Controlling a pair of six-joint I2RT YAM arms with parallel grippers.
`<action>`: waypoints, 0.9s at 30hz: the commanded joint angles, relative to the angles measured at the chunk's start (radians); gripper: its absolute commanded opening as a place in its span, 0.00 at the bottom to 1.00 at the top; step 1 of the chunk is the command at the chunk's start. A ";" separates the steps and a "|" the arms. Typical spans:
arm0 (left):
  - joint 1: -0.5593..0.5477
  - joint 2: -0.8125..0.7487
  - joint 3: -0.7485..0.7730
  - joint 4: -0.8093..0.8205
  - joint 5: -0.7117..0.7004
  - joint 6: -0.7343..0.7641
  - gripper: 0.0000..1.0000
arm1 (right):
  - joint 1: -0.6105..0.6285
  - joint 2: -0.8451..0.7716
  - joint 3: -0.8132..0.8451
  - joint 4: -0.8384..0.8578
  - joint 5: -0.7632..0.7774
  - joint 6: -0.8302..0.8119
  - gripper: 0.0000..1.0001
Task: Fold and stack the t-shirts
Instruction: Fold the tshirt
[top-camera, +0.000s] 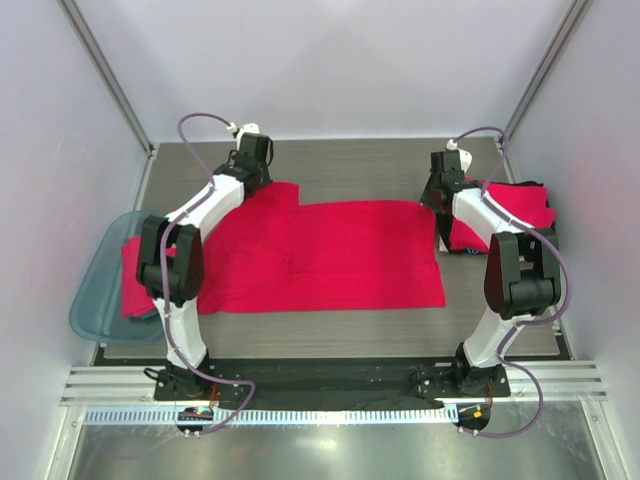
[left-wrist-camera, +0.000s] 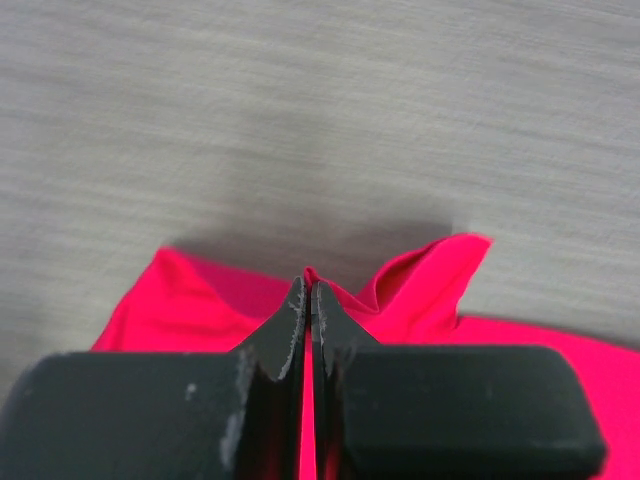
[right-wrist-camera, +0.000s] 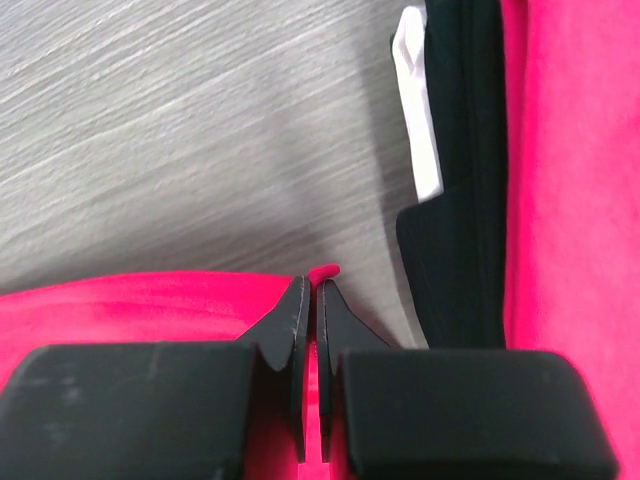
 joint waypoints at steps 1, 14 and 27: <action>-0.017 -0.119 -0.079 0.048 -0.049 -0.016 0.00 | -0.002 -0.068 -0.037 0.005 -0.025 -0.001 0.01; -0.135 -0.386 -0.306 0.012 -0.193 0.020 0.00 | 0.006 -0.224 -0.197 -0.005 -0.051 0.004 0.01; -0.147 -0.693 -0.588 0.005 -0.180 -0.033 0.00 | 0.006 -0.384 -0.335 0.002 -0.068 0.018 0.01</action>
